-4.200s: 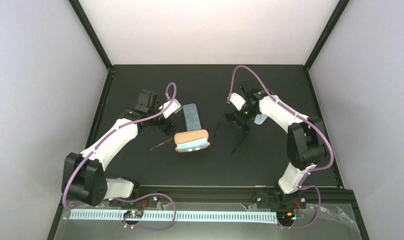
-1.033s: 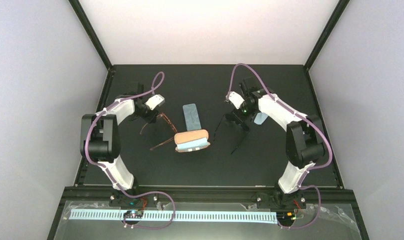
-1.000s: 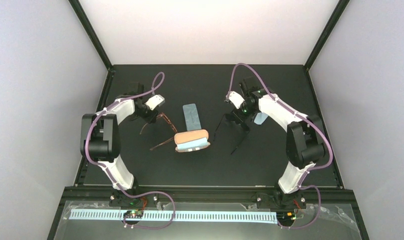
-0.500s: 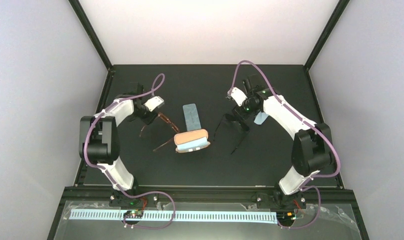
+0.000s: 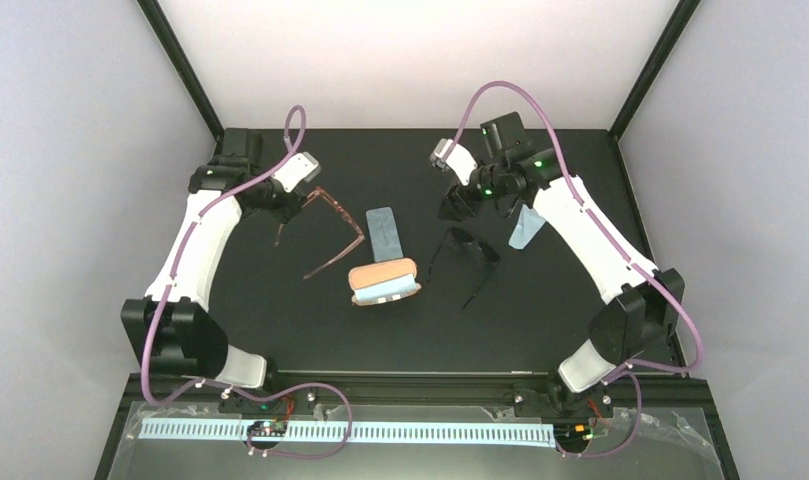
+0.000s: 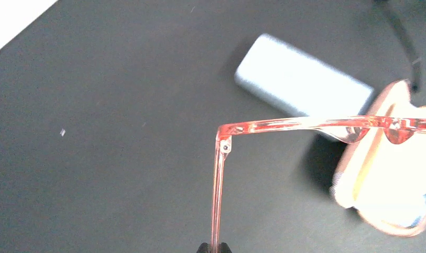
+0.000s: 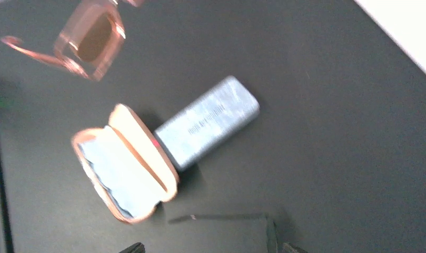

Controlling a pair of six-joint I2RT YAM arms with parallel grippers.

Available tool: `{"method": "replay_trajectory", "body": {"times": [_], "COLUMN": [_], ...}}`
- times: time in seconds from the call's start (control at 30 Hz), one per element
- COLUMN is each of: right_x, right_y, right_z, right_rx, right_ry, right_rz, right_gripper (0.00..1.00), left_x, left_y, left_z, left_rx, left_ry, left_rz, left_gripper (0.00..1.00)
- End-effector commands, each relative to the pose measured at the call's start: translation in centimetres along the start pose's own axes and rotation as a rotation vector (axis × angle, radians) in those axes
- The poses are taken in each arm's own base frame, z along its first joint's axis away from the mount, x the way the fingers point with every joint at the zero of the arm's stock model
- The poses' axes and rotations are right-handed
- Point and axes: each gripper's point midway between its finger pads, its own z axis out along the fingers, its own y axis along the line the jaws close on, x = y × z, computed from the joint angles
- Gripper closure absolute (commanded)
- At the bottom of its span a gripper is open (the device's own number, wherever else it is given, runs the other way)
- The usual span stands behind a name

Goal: Organize the sunglasses
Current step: Pick up the sunglasses from the center of the board.

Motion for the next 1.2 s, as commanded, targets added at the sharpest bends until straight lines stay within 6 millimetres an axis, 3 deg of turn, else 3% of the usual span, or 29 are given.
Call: {"method": "replay_trajectory", "body": {"times": [0.0,0.17,0.37,0.6,0.87,1.17], "right_x": [-5.2,-7.6,-6.9,-7.6,-6.8,-5.9], "right_y": [4.7,6.8,8.1,9.2,9.7,9.9], "right_z": [-3.2,-3.9,-0.7,1.2,3.0,4.1], "right_rx": [-0.157,-0.248,-0.426,-0.634,-0.757,-0.813], "right_ry": [-0.163,-0.231,-0.178,-0.191,-0.158,-0.133], "right_rz": [-0.02,-0.013,0.138,0.316,0.449,0.497], "right_gripper": [0.28,0.24,0.19,0.18,0.16,0.31], "left_x": [-3.3,-6.5,-8.7,-9.7,-10.5,-10.6], "left_y": [-4.5,-6.0,-7.7,-8.5,-8.6,-8.5], "left_z": [-1.7,-1.7,-1.8,-1.4,-1.7,-1.8], "left_rx": [0.135,0.151,0.176,0.159,0.109,0.059], "left_ry": [-0.098,-0.158,-0.213,-0.23,-0.25,-0.262], "left_rz": [-0.045,-0.035,0.015,0.038,0.048,0.061], "left_gripper": [0.98,0.98,0.99,0.99,0.98,0.98]}}
